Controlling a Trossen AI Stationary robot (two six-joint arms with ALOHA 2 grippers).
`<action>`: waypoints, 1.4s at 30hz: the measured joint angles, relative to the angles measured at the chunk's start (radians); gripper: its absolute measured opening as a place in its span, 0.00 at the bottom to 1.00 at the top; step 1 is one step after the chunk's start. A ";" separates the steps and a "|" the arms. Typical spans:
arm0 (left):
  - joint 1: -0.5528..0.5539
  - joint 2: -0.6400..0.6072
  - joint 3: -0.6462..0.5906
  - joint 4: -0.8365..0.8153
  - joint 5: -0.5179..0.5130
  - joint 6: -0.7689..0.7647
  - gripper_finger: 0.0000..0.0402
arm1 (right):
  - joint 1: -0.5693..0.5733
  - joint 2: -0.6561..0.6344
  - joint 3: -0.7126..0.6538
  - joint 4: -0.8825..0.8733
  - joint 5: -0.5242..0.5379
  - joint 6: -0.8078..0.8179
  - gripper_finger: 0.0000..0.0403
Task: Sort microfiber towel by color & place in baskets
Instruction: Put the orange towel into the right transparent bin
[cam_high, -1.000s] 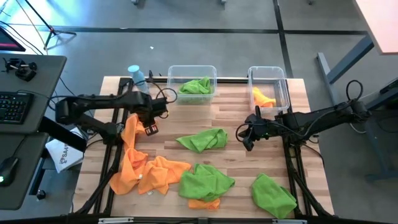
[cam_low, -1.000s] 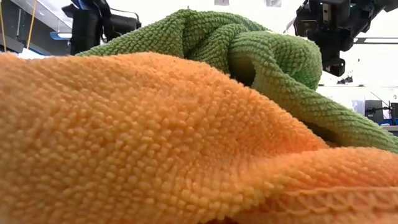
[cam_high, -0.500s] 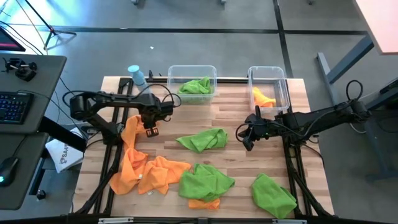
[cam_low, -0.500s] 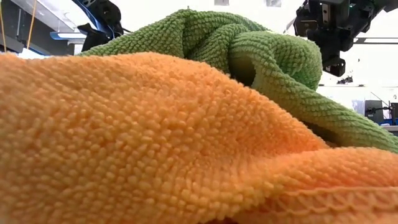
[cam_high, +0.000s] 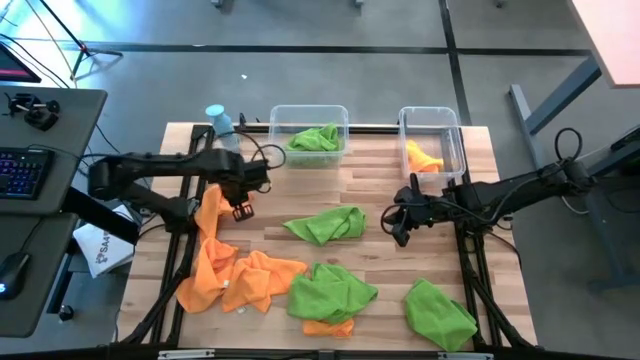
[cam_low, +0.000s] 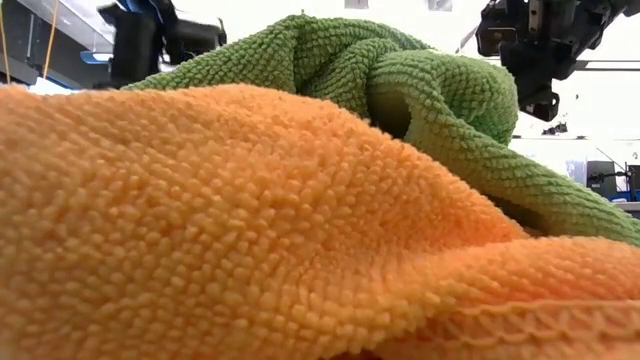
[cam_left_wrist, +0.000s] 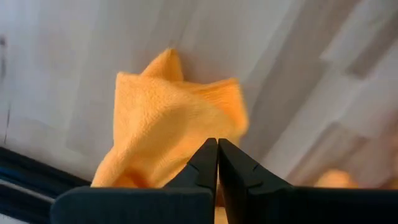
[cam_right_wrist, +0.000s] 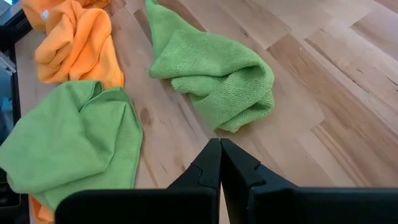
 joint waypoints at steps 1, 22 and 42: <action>-0.009 -0.035 0.010 0.002 0.002 -0.014 0.00 | 0.003 0.000 0.000 -0.002 0.012 0.000 0.00; 0.080 -0.239 -0.213 -0.039 -0.136 -0.214 0.22 | 0.005 0.000 0.000 -0.004 0.040 0.029 0.00; 0.270 -0.222 -0.237 -0.036 -0.133 -0.557 0.33 | 0.004 0.000 0.000 0.011 0.097 0.029 0.00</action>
